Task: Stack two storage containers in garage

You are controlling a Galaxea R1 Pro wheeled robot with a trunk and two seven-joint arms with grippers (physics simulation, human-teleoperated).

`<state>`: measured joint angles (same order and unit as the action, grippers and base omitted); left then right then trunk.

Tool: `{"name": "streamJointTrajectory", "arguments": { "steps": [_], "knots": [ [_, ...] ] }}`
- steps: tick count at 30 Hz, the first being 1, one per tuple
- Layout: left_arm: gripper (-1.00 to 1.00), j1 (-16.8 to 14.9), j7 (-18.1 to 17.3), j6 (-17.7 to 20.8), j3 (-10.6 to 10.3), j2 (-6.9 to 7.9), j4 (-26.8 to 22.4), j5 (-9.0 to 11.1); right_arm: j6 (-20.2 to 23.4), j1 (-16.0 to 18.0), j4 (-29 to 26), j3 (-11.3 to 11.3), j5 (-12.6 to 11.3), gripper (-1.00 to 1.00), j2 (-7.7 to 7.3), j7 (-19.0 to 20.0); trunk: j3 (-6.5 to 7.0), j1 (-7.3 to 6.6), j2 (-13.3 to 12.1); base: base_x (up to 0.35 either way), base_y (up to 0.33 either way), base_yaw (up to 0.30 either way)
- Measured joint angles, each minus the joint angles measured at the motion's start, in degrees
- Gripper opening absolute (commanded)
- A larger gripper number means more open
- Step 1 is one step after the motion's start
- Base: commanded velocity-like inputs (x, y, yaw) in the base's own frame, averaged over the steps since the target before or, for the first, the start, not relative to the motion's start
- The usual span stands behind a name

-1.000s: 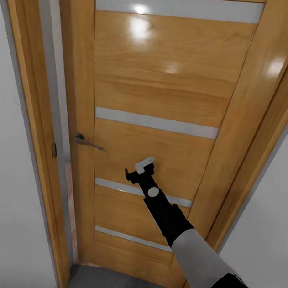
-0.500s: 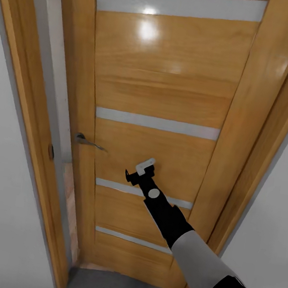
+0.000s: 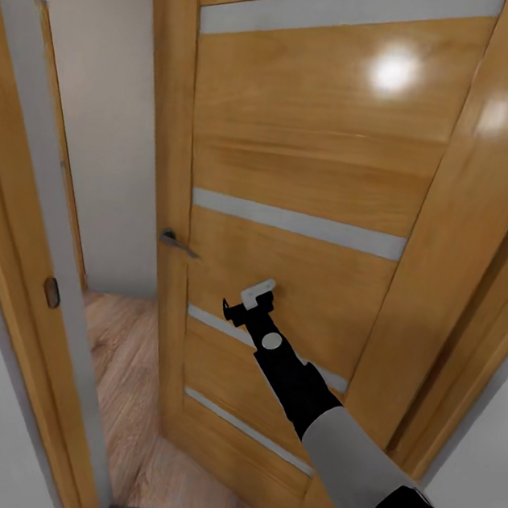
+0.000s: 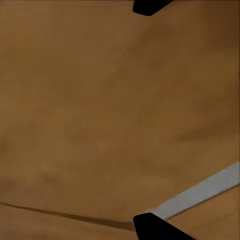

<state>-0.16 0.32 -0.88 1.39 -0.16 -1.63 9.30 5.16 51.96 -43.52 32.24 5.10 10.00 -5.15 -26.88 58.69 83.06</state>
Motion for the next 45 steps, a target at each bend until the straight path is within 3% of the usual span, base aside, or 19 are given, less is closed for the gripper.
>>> {"name": "streamJointTrajectory", "arguments": {
  "steps": [28, 33, 42, 45],
  "knots": [
    [1.0, -0.01, 0.0, 0.0, -0.01, 0.0, 0.02, 0.0, -0.14, 0.0, -0.38, 0.25, 0.34, 1.0, 0.0, -3.1, 0.01, 0.0, 0.0, 0.322, 0.0, 0.0],
    [1.0, 0.0, 0.0, 0.0, -0.02, 0.0, -0.01, 0.0, -0.05, 0.01, -0.77, 0.2, 0.23, 1.0, 0.0, -6.94, 0.01, 0.0, 0.0, 0.317, 0.0, 0.013],
    [1.0, 0.0, 0.0, -0.03, 0.0, 0.0, -0.03, -0.03, 0.36, 0.02, -0.81, 0.16, 0.08, 1.0, 0.0, -9.5, 0.01, 0.03, -0.01, 0.109, 0.0, 0.135],
    [1.0, 0.0, 0.0, -0.02, 0.0, 0.0, -0.03, -0.01, 0.74, 0.02, -0.82, 2.08, 0.09, 1.0, 0.0, -11.27, 0.01, 0.04, -0.01, 0.004, 0.0, 0.011]
  ]
}}
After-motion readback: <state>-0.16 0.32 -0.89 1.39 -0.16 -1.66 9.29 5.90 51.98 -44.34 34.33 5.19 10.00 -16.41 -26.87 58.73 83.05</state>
